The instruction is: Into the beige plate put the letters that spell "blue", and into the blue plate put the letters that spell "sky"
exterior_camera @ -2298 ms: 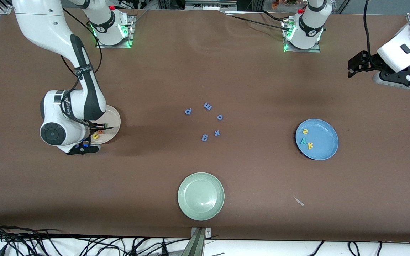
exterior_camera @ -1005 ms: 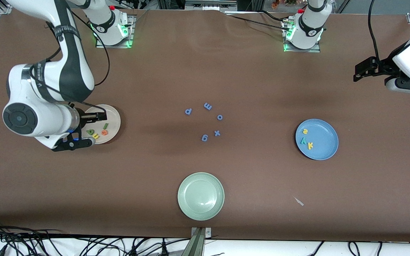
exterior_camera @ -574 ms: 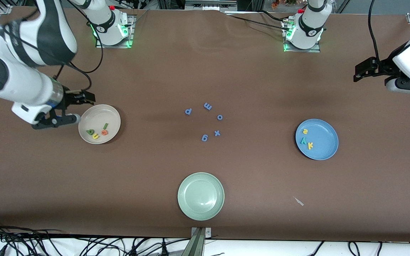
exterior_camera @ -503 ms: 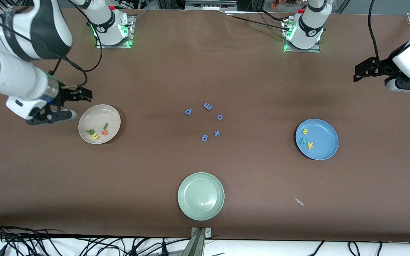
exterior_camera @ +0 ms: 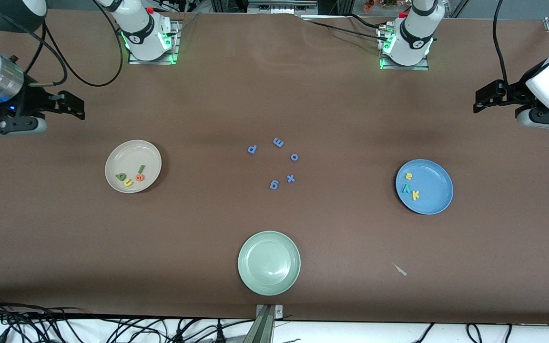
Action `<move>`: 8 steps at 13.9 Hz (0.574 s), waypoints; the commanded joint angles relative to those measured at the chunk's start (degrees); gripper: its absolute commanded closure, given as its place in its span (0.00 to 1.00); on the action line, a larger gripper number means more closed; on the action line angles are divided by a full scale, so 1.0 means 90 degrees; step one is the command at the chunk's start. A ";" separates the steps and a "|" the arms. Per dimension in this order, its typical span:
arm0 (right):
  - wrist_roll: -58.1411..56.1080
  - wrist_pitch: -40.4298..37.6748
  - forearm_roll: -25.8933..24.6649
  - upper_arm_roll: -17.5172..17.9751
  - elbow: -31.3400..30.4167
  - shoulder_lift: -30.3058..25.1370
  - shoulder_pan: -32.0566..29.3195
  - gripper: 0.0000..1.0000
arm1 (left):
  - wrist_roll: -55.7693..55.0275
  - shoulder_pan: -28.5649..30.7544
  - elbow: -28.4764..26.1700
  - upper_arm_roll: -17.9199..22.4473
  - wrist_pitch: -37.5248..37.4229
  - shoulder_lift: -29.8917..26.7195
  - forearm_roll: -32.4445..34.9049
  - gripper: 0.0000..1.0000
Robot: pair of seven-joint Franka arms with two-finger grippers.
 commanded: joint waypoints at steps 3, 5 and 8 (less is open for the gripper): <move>0.0076 -0.0478 -0.0006 0.0153 0.0220 -0.0072 -0.0449 0.00 | 0.0093 0.0053 0.0243 0.0009 -0.0170 0.0116 -0.0027 0.00; 0.0086 -0.0390 0.0140 0.0153 0.0220 -0.0043 -0.0519 0.00 | 0.0093 0.0063 0.0233 0.0009 -0.0170 0.0116 -0.0027 0.00; 0.0077 -0.0370 0.0121 0.0143 0.0297 0.0083 -0.0480 0.00 | 0.0093 0.0063 0.0223 0.0009 -0.0180 0.0116 -0.0037 0.00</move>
